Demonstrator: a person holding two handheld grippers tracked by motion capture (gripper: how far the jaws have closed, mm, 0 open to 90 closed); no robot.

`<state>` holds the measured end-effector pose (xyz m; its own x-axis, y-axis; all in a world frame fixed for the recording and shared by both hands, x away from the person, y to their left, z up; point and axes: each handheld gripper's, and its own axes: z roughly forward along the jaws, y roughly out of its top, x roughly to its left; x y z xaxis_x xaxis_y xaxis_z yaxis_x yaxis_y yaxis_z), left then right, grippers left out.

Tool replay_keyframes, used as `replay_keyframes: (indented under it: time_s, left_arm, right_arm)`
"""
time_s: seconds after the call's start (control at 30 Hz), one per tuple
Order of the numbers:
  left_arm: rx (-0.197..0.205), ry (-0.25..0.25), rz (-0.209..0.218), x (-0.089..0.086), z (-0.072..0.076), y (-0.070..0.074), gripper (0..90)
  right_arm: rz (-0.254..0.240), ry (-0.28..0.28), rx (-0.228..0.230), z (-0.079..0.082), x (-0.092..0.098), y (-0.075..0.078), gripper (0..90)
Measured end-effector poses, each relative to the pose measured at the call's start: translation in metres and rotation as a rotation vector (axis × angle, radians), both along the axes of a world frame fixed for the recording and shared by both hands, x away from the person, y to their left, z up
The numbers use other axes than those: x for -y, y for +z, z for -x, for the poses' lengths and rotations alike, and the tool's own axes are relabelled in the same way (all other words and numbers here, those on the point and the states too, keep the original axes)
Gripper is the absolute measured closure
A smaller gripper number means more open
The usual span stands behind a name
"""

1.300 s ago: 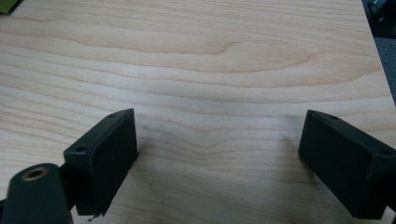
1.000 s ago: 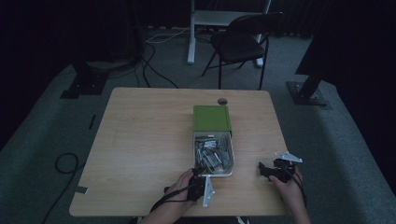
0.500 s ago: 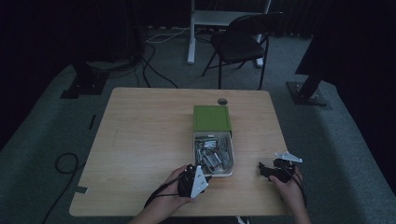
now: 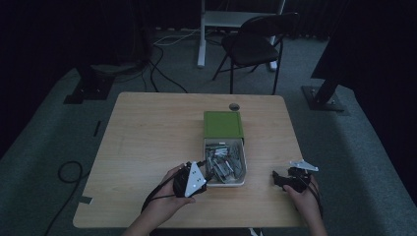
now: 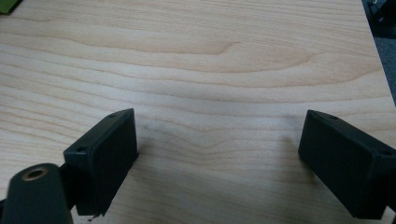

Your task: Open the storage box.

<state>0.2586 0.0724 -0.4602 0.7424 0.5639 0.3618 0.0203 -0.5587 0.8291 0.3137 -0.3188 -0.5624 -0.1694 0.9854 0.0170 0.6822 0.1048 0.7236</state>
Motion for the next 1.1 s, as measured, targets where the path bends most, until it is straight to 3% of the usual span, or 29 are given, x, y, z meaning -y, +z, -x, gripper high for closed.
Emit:
replay_keyframes:
  time_s: [0.13, 0.17, 0.53, 0.73, 0.9, 1.1]
  left_arm:
    - [-0.005, 0.033, 0.026, -0.013, -0.004, 0.004, 55.1]
    - [-0.002, 0.04, 0.024, -0.017, -0.005, 0.005, 51.7]
    - [-0.016, 0.118, 0.039, -0.046, -0.012, -0.001, 49.2]
    - [-0.046, 0.176, 0.086, -0.068, -0.019, -0.01, 47.8]
    - [-0.067, 0.213, 0.092, -0.081, -0.024, -0.019, 46.2]
    - [-0.109, 0.259, 0.134, -0.096, -0.028, -0.03, 44.7]
  right_arm:
    - [0.0, 0.0, 0.0, 0.0, 0.0, 0.0, 11.2]
    - [0.0, 0.0, 0.0, 0.0, 0.0, 0.0, 11.2]
    - [0.0, 0.0, 0.0, 0.0, 0.0, 0.0, 11.2]
    - [0.0, 0.0, 0.0, 0.0, 0.0, 0.0, 11.2]
    - [0.0, 0.0, 0.0, 0.0, 0.0, 0.0, 11.2]
    - [0.0, 0.0, 0.001, 0.0, 0.0, 0.0, 11.2]
